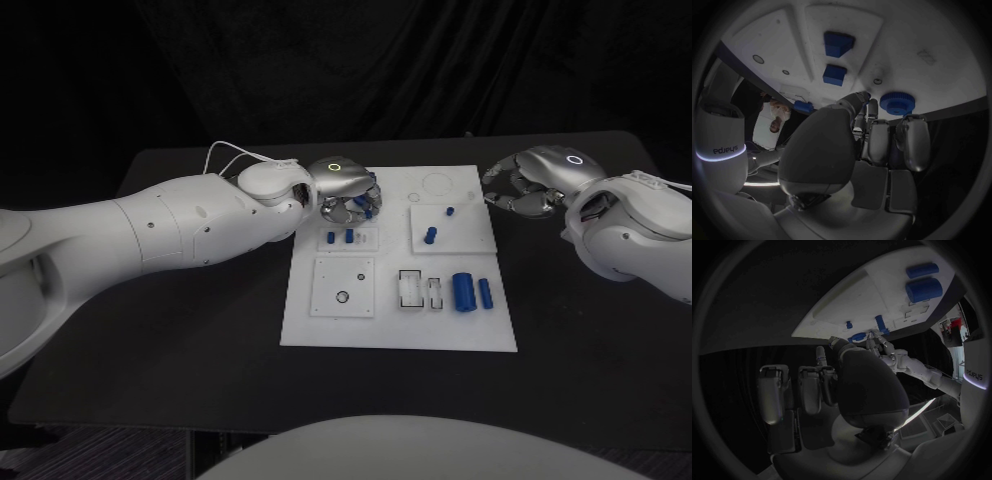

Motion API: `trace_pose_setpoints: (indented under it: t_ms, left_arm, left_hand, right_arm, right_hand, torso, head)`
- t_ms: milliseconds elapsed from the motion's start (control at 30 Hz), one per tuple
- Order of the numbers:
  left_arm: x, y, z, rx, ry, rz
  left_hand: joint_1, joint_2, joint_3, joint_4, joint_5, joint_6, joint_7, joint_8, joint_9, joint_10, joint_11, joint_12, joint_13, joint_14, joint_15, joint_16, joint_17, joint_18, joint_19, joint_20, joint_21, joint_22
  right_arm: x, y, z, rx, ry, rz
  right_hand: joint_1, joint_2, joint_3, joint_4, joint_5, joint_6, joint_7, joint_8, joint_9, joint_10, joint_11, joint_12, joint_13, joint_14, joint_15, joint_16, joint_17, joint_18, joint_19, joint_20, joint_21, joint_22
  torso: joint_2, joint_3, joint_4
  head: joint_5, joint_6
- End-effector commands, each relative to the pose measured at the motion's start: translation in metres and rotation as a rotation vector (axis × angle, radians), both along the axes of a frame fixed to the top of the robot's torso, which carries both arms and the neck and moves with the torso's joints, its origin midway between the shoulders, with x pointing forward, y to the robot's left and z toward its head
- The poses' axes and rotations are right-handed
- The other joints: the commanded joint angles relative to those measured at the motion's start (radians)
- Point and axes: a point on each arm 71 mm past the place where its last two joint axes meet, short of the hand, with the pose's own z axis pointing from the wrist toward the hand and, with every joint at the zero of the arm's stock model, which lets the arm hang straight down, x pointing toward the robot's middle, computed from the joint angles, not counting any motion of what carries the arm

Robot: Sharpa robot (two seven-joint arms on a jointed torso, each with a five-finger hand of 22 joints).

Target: Assemble the parts on the task board

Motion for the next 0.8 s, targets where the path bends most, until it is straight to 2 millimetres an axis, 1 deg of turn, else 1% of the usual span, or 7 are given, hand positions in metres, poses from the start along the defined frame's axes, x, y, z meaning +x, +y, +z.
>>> trace_pose_setpoints:
  t_ms: [33, 300, 400, 467, 567, 600, 800]
  left_arm:
    - [-0.006, 0.004, 0.005, -0.053, -0.059, -0.023]
    - [-0.012, 0.023, 0.02, -0.089, -0.103, -0.01]
    - [-0.014, 0.028, 0.023, -0.082, -0.095, -0.003]
    - [-0.014, 0.031, 0.023, -0.076, -0.087, 0.001]
    - [-0.014, 0.035, 0.022, -0.059, -0.067, 0.012]
    - [-0.014, 0.036, 0.022, -0.055, -0.062, 0.015]
    - [-0.013, 0.041, 0.019, -0.036, -0.043, 0.036]
  left_hand:
    - [-0.001, 0.005, 0.001, -0.008, 0.005, 0.011, -0.001, 0.006, 0.002, 0.016, -0.002, -0.007, -0.004, 0.009, -0.001, 0.006, 0.002, -0.012, 0.007, 0.0, 0.005, 0.19]
    - [-0.003, 0.001, 0.001, -0.01, 0.005, 0.017, -0.001, 0.005, 0.004, 0.038, -0.003, -0.018, -0.011, 0.018, -0.003, 0.01, 0.009, -0.013, 0.011, -0.004, 0.007, 0.191]
    - [-0.003, 0.002, 0.002, -0.012, 0.003, 0.019, -0.003, 0.003, 0.004, 0.052, -0.006, -0.02, -0.011, 0.015, -0.005, 0.006, 0.001, -0.011, 0.007, -0.006, 0.0, 0.188]
    - [-0.002, 0.001, 0.002, -0.012, 0.002, 0.019, -0.003, 0.002, 0.004, 0.055, -0.006, -0.02, -0.01, 0.014, -0.005, 0.004, -0.001, -0.011, 0.006, -0.006, -0.001, 0.188]
    - [-0.002, 0.001, 0.002, -0.012, 0.001, 0.019, -0.003, 0.002, 0.004, 0.056, -0.007, -0.02, -0.01, 0.012, -0.005, 0.003, -0.004, -0.01, 0.004, -0.006, -0.004, 0.187]
    - [-0.002, 0.001, 0.002, -0.012, 0.001, 0.019, -0.003, 0.002, 0.004, 0.056, -0.007, -0.02, -0.01, 0.012, -0.005, 0.003, -0.004, -0.01, 0.004, -0.006, -0.004, 0.187]
    - [-0.003, 0.001, 0.001, -0.012, -0.003, 0.018, -0.002, 0.0, 0.004, 0.057, -0.006, -0.022, -0.01, 0.009, -0.005, 0.0, -0.01, -0.009, 0.001, -0.006, -0.008, 0.186]
  right_arm:
    - [0.0, -0.002, 0.001, 0.0, -0.006, -0.01]
    - [0.0, -0.005, 0.001, 0.004, -0.002, -0.017]
    - [0.0, -0.005, 0.001, 0.004, -0.001, -0.018]
    - [0.001, -0.005, 0.001, 0.004, -0.001, -0.019]
    - [0.001, -0.005, 0.001, 0.004, -0.001, -0.018]
    - [0.001, -0.005, 0.001, 0.004, -0.001, -0.018]
    - [0.001, -0.005, 0.001, 0.003, 0.0, -0.019]
  right_hand:
    - [0.0, 0.006, 0.005, -0.003, -0.002, 0.004, 0.001, -0.006, -0.001, 0.038, -0.006, -0.003, 0.186, 0.104, -0.006, 0.003, 0.263, 0.001, 0.086, -0.009, -0.005, 0.252]
    - [0.0, 0.006, 0.005, -0.003, -0.002, 0.004, 0.001, -0.006, -0.001, 0.038, -0.006, -0.003, 0.186, 0.104, -0.006, 0.003, 0.263, 0.001, 0.086, -0.009, -0.005, 0.252]
    - [0.0, 0.006, 0.005, -0.003, -0.002, 0.004, 0.001, -0.006, -0.001, 0.038, -0.006, -0.003, 0.186, 0.104, -0.006, 0.003, 0.263, 0.001, 0.086, -0.009, -0.005, 0.252]
    - [0.0, 0.006, 0.005, -0.003, -0.002, 0.004, 0.001, -0.006, -0.001, 0.038, -0.006, -0.003, 0.186, 0.104, -0.006, 0.003, 0.263, 0.001, 0.086, -0.009, -0.005, 0.252]
    - [0.0, 0.006, 0.005, -0.003, -0.002, 0.004, 0.001, -0.006, -0.001, 0.038, -0.006, -0.003, 0.186, 0.104, -0.006, 0.003, 0.263, 0.001, 0.086, -0.009, -0.005, 0.252]
    - [0.0, 0.006, 0.005, -0.003, -0.002, 0.004, 0.001, -0.006, -0.001, 0.038, -0.006, -0.003, 0.186, 0.104, -0.006, 0.003, 0.263, 0.001, 0.086, -0.009, -0.005, 0.252]
    - [0.0, 0.006, 0.005, -0.003, -0.002, 0.004, 0.001, -0.006, -0.001, 0.038, -0.006, -0.003, 0.186, 0.104, -0.006, 0.003, 0.263, 0.001, 0.086, -0.009, -0.005, 0.252]
  torso:
    - [0.0, -0.0003, 0.0001]
    - [-0.002, -0.0001, 0.0034]
    - [-0.001, -0.0012, 0.0046]
    - [-0.001, -0.0012, 0.0045]
    - [-0.004, -0.0004, 0.0059]
    - [-0.003, 0.0004, 0.0048]
    - [-0.008, 0.0023, 0.0049]
  head:
    - [0.0, 0.0]
    - [0.001, 0.0]
    - [0.003, 0.0]
    - [0.004, 0.0]
    - [0.002, 0.0]
    - [0.003, 0.0]
    - [0.001, 0.0]
